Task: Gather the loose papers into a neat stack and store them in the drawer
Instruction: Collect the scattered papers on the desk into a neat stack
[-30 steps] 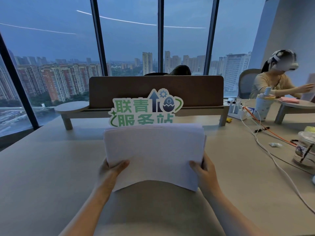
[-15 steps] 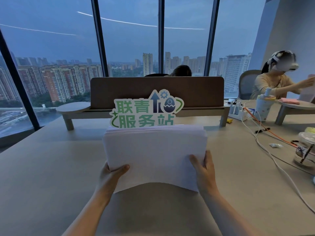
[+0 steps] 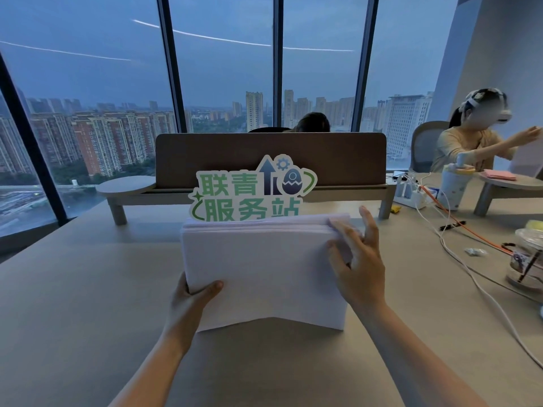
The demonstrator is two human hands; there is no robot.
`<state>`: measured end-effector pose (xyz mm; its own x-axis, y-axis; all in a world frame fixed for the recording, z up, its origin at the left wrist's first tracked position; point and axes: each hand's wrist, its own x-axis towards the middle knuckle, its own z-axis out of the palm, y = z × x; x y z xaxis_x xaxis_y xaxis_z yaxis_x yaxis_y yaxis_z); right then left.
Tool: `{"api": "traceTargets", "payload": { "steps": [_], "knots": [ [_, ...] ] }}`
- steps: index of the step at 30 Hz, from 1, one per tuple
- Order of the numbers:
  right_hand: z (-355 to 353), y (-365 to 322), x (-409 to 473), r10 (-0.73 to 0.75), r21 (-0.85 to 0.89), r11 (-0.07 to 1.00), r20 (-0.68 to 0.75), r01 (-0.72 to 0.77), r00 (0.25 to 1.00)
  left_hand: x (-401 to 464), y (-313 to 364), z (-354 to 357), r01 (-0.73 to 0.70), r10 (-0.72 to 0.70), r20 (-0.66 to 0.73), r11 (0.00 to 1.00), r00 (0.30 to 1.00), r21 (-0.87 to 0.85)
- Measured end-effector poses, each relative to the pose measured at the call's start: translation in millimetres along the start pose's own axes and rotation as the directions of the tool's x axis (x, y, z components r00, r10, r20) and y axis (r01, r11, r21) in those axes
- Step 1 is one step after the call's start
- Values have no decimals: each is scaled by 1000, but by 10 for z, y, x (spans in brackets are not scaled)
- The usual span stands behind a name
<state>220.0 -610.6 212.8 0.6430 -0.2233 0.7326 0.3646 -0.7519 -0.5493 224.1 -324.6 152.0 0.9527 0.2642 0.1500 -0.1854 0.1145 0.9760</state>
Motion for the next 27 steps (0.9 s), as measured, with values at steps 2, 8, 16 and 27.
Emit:
{"api": "traceTargets", "payload": {
  "steps": [2,8,16,27],
  "knots": [
    [-5,-35,5,-23,-18,1000,-33,23,999,-5,18,1,10,-10,7,1000,1000,-6],
    [-3,-31,84,-47,-174,983,73,59,996,-4,58,-10,5,-5,17,1000,1000,-17],
    [-4,-52,175,-37,-280,958,98,63,995,-38,92,-6,-1,2,15,999,1000,-42],
    [-17,-67,168,-56,-297,950,132,94,990,-32,83,-25,-14,14,13,1000,1000,-24]
  ]
}}
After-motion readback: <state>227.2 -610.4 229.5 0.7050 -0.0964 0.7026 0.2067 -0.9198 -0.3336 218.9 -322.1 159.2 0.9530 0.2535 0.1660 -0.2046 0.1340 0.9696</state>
